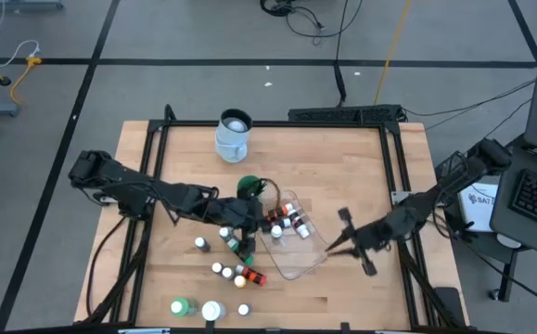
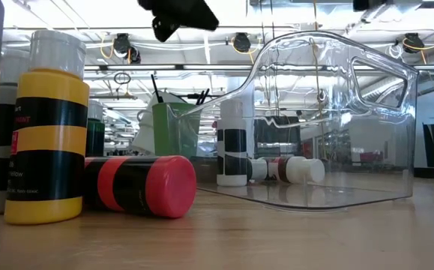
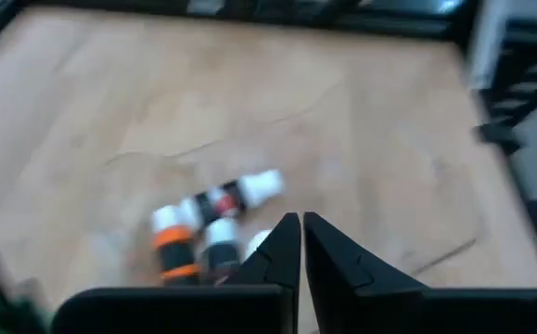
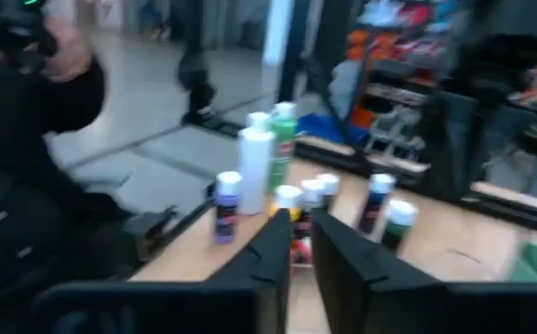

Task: Pick & Place Paint Supplies
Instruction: Adjust the small black paint bottle in the transparent bin

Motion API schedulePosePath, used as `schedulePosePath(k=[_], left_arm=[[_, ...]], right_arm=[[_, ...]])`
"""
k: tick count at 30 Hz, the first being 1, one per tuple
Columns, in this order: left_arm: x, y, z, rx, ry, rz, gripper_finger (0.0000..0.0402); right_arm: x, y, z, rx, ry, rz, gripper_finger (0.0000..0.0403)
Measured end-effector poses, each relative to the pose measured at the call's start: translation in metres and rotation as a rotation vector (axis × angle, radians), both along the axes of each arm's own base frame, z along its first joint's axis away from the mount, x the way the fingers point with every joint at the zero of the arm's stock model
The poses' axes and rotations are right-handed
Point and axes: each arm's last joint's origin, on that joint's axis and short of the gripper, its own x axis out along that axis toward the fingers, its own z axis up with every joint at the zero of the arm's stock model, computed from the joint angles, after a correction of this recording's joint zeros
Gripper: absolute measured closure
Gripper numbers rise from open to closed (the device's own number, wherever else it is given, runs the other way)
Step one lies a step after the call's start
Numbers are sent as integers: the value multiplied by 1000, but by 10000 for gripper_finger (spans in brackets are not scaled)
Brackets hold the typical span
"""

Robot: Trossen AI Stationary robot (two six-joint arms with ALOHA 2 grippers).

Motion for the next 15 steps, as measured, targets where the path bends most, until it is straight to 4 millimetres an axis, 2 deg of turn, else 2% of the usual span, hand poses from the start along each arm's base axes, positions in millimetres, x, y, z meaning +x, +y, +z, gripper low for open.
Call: schedulePosePath(k=[3, 8, 11, 15], left_arm=[[12, 7, 10, 62, 63, 72, 398], [42, 20, 23, 66, 142, 31, 395], [67, 33, 20, 47, 180, 17, 399], [95, 54, 4, 0, 264, -16, 386]], right_arm=[[-11, -21, -22, 35, -70, -60, 396], [-17, -42, -49, 13, -55, -145, 392], [-19, -49, -58, -30, -66, -176, 399], [-23, -53, -63, -86, -119, -185, 400]])
